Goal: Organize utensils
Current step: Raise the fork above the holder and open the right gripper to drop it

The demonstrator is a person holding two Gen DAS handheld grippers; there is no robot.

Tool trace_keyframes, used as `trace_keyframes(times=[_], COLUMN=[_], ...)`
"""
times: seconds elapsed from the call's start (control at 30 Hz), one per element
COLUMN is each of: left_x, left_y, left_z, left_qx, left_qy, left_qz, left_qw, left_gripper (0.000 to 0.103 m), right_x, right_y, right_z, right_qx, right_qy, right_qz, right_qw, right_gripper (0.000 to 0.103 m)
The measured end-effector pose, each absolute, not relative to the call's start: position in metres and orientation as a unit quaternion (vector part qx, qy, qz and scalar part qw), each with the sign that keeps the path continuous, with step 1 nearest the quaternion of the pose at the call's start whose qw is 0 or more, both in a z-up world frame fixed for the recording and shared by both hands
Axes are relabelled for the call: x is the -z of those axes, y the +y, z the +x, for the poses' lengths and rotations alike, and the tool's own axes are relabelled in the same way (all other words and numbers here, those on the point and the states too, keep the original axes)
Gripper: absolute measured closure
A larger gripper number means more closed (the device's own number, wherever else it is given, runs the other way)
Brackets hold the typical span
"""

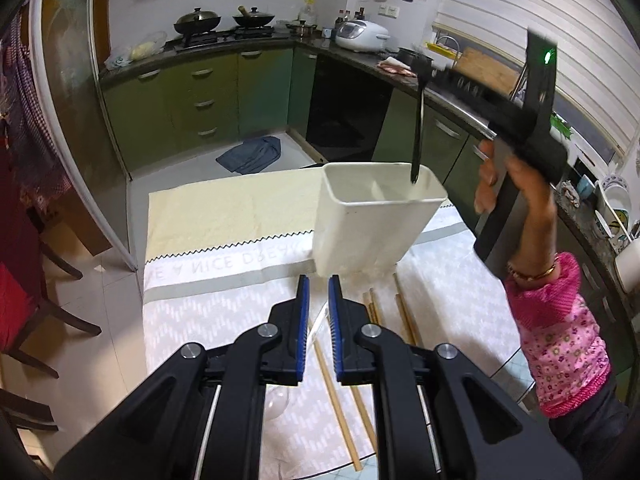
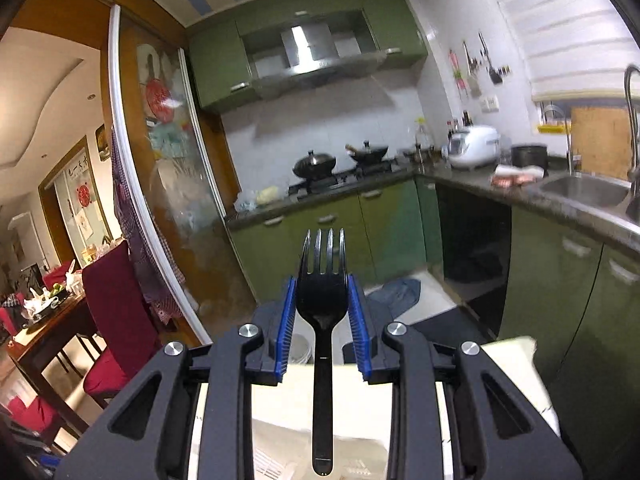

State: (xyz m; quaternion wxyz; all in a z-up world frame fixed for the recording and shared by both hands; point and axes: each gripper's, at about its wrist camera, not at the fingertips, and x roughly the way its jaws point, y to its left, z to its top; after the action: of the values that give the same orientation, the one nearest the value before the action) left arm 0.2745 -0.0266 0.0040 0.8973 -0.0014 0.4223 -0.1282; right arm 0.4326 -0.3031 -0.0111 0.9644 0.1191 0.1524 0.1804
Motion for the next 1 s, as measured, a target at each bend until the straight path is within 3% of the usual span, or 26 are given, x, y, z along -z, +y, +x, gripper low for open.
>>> trace_keyframes(times=[0.2, 0.47, 0.5, 0.57, 0.63, 0.77, 1.0], left_x=[-0.002, -0.006, -0.007, -0.011, -0.01, -0.002, 0.061], left_y=[-0.023, -0.036, -0.037, -0.038, -0.04, -0.046, -0.039], left_z=[0.274, 0.263, 0.261, 0.259, 0.256, 0.252, 0.259], left_qx=[0.127, 0.136, 0.136, 0.138, 0.139, 0.152, 0.181], left_qy=[0.422, 0.417, 0.415, 0.412, 0.411, 0.411, 0.45], left_qz=[-0.003, 0.004, 0.004, 0.005, 0.01, 0.039, 0.089], left_qw=[0.898, 0.899, 0.9, 0.901, 0.901, 0.898, 0.87], left_gripper=[0.093, 0.093, 0.093, 0.093, 0.092, 0.066, 0.066], right_x=[0.049, 0.06, 0.058, 0.054, 0.047, 0.04, 0.056], right_y=[-0.298, -0.304, -0.306, -0.312, -0.32, -0.336, -0.369], right_z=[0.417, 0.39, 0.384, 0.372, 0.353, 0.303, 0.23], right_qx=[-0.18, -0.195, -0.198, -0.206, -0.219, -0.24, -0.255], right_qy=[0.169, 0.186, 0.182, 0.175, 0.163, 0.146, 0.165], right_qz=[0.087, 0.061, 0.061, 0.064, 0.067, 0.049, 0.035], right_qw=[0.965, 0.961, 0.961, 0.961, 0.96, 0.958, 0.952], right_gripper=[0.076, 0.076, 0.075, 0.06, 0.053, 0.049, 0.046])
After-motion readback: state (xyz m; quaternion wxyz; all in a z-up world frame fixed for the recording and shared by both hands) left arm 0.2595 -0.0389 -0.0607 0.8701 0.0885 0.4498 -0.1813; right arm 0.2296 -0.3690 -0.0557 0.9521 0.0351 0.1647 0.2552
